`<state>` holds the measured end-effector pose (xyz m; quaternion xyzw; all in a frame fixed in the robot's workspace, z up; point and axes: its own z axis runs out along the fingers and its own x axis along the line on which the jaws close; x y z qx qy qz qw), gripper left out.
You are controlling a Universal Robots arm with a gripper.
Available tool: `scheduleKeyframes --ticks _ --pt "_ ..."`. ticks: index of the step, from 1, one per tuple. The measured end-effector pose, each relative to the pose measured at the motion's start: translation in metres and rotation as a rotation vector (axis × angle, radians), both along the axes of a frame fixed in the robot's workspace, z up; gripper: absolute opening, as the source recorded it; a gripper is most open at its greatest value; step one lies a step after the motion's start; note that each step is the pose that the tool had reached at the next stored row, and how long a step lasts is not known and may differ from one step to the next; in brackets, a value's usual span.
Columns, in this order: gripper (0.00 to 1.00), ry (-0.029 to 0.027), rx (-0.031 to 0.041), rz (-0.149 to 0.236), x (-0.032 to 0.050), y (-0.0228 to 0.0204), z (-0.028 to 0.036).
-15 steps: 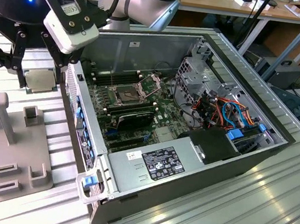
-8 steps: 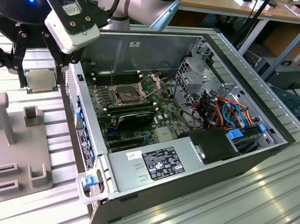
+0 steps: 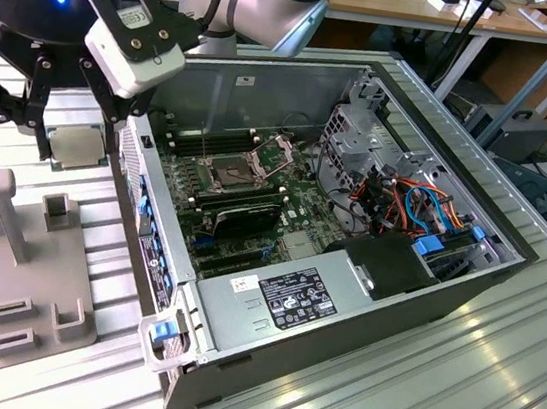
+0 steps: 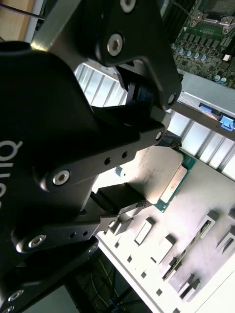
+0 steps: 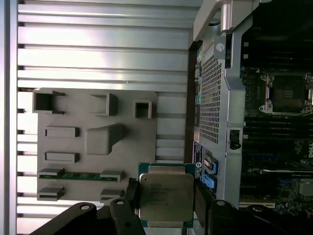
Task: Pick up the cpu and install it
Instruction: 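Pick up the cpu and move it towards the insertion slot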
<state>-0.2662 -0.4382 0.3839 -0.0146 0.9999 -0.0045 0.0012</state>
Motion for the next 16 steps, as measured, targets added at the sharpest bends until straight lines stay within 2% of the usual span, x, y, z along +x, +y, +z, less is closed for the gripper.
scheduleKeyframes --ticks 9,11,16 --pt "0.55 0.0000 0.0001 0.000 0.0131 0.0000 0.0000" --pt "0.55 0.0000 0.0001 0.000 0.0189 0.0000 0.0000" --pt "0.55 0.0000 0.0001 0.000 0.0242 0.0000 0.0000"
